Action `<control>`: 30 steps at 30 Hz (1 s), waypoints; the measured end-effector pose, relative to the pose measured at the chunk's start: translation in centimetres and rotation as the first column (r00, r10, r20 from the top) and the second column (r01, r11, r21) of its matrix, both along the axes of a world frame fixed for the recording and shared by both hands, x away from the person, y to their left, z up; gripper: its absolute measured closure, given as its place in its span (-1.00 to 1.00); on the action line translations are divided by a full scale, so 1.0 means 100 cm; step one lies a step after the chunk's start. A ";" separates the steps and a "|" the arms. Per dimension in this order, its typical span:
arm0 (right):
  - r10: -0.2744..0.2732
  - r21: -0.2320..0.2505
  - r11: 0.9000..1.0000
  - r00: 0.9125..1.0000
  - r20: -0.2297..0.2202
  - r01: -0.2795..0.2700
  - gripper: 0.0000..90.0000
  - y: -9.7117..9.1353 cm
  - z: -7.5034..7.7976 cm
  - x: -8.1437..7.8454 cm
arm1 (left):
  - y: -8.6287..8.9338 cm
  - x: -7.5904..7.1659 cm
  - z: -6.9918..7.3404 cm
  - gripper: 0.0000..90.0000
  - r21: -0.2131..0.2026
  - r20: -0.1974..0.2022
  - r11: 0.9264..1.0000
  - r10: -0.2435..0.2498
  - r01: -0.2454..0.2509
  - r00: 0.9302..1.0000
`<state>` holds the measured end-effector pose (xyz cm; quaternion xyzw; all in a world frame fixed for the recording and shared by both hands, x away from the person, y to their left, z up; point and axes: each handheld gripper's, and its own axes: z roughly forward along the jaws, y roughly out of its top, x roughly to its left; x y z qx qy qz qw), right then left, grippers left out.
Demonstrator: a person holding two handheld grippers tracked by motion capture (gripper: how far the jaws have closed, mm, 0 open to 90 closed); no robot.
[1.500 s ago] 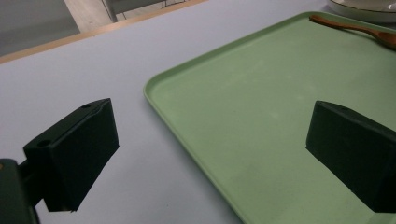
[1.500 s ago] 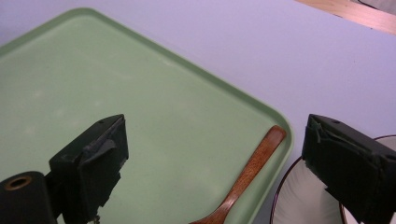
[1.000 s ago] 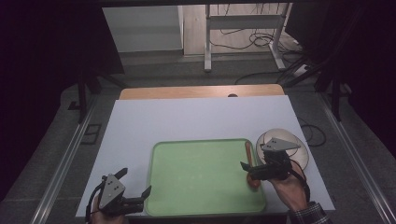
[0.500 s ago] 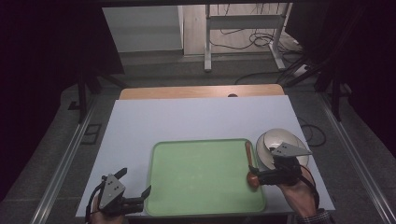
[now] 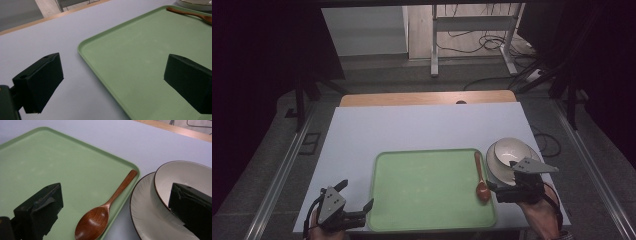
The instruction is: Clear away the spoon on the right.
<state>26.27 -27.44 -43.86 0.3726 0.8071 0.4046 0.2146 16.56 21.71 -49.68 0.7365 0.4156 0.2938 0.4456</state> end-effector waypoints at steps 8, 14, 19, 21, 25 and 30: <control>-0.017 -0.001 1.000 1.000 0.012 0.017 -1.00 -0.007 0.001 -0.006 | 0.000 0.000 0.000 -0.95 0.001 -0.001 1.000 -0.002 0.002 1.000; -0.031 0.031 0.999 0.999 0.009 0.031 -1.00 -0.013 0.002 -0.011 | -0.001 0.001 -0.001 -0.95 0.003 -0.003 1.000 -0.002 0.002 1.000; -0.048 0.030 0.998 0.999 0.013 0.048 -1.00 -0.019 0.002 -0.014 | 0.000 0.001 -0.001 -0.96 0.002 -0.004 1.000 -0.003 0.003 1.000; -0.057 0.033 0.998 0.998 0.010 0.057 -1.00 -0.022 0.002 -0.015 | 0.000 0.001 -0.001 -0.96 0.002 -0.004 1.000 -0.001 0.001 1.000; -0.072 0.042 0.997 0.997 0.014 0.071 -1.00 -0.029 0.000 -0.018 | 0.000 0.001 -0.001 -0.96 0.003 -0.002 1.000 -0.001 0.001 1.000; -0.085 0.050 0.995 0.996 0.021 0.084 -1.00 -0.036 0.000 -0.023 | 0.000 0.001 -0.001 -0.96 0.002 -0.003 1.000 -0.002 0.002 1.000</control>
